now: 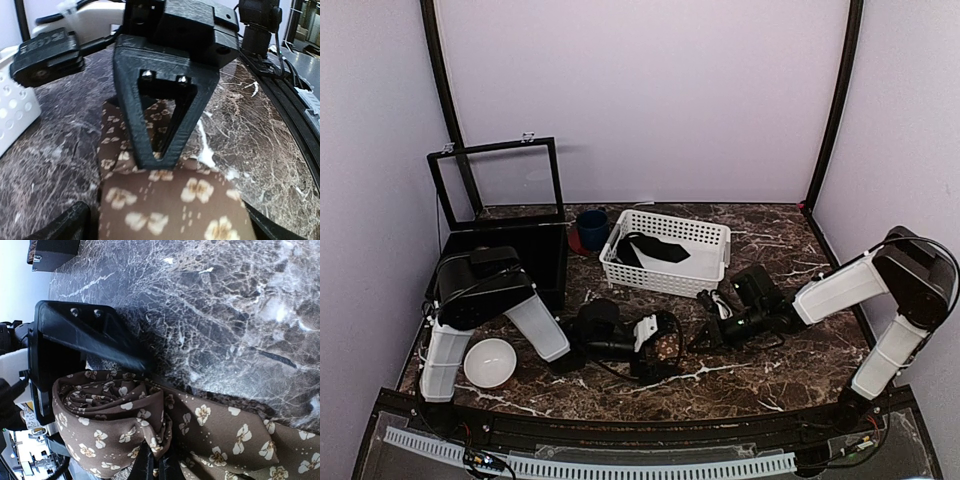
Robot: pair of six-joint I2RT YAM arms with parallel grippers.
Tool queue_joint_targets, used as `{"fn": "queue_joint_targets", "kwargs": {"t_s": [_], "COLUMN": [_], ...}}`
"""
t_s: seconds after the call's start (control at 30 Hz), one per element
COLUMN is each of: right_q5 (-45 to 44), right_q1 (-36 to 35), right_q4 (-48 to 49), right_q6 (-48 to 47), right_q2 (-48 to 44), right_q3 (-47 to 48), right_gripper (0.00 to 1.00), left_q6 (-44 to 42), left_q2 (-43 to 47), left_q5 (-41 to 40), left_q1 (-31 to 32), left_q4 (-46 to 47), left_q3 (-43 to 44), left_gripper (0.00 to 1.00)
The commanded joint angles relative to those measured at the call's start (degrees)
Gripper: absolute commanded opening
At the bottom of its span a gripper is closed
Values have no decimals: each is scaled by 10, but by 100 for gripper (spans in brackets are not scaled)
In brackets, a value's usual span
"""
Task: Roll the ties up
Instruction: Roll the tie at the center of the board.
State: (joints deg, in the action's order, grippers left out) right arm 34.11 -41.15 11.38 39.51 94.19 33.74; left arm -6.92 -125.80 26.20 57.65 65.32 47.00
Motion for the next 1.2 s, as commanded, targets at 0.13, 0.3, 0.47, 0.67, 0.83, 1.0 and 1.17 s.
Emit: {"fn": "queue_joint_targets", "kwargs": {"t_s": [0.13,0.3,0.47,0.67,0.83,1.0,1.17], "right_q5": [-6,-7,-14,-26,-41,-38,-38], "right_q1": [-5,-7,-4,7,9,9,9], "right_q4": [-35,-59,-66,-50,-43,-13,12], "right_q6": [2,-4,-13,-21,-32,-26,-15], "right_q2": [-47,-62,-37,-7,11,31,37], "right_q3": [24,43,43,28,18,-4,-21], "right_gripper": [0,2,16,8,0,0,0], "left_q6": [-30,-46,-55,-54,-17,42,94], "left_q2": [-31,-30,-30,-29,-5,8,-7], "left_q5": [71,67,66,67,43,7,-43], "left_q1": [2,2,1,0,-5,-5,12], "left_q4": [-88,-100,-108,-113,-38,78,155], "left_q3": [25,13,11,11,-23,-64,-77], "left_gripper": [72,42,32,38,62,73,81]}}
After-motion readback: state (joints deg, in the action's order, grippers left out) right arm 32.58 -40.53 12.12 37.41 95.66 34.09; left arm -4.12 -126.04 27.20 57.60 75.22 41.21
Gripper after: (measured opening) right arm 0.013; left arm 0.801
